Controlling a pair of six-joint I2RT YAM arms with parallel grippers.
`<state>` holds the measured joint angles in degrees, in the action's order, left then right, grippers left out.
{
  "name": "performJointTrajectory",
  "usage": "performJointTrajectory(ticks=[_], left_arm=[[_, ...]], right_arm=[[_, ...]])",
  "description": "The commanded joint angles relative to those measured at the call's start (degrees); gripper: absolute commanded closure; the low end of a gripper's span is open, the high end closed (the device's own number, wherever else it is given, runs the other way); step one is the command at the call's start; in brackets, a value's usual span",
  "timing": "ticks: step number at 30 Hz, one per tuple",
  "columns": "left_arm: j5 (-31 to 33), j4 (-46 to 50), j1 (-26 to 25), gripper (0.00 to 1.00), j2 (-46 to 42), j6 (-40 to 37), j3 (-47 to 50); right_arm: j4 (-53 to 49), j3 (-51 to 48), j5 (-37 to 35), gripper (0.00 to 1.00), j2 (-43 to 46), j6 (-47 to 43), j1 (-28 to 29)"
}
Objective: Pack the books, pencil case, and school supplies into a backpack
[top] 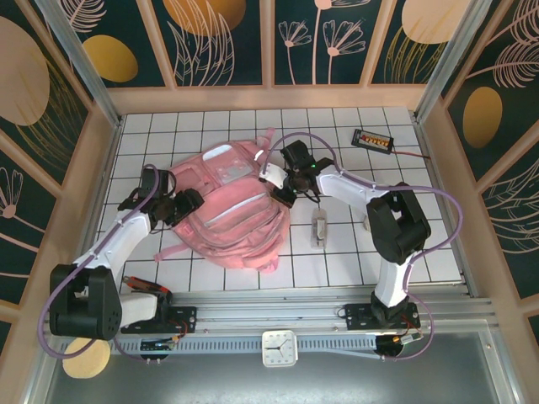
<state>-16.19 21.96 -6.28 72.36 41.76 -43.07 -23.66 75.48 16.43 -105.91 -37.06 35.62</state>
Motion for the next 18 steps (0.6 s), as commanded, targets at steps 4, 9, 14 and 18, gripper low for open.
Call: performJointTrajectory(ticks=[4, 9, 14, 18], left_arm=[[-9.45, -11.35, -0.48, 0.70, 1.05, 4.76, 5.69], [-7.38, -15.89, -1.97, 1.00, -2.55, 9.27, 10.22], [-1.95, -16.70, -2.15, 1.00, -8.23, 14.09, 13.35], [0.69, -16.36, -2.14, 1.00, -10.86, 16.37, 14.04]], right_arm=[[-3.20, 1.68, -1.24, 1.00, 0.75, 5.20, 0.20], [-9.55, 2.93, -1.55, 1.00, 0.82, 8.69, 1.99], [-12.23, -0.89, -1.89, 1.00, 6.23, 8.69, 3.79], [-17.89, -1.76, -0.98, 1.00, 9.08, 10.09, 4.62]])
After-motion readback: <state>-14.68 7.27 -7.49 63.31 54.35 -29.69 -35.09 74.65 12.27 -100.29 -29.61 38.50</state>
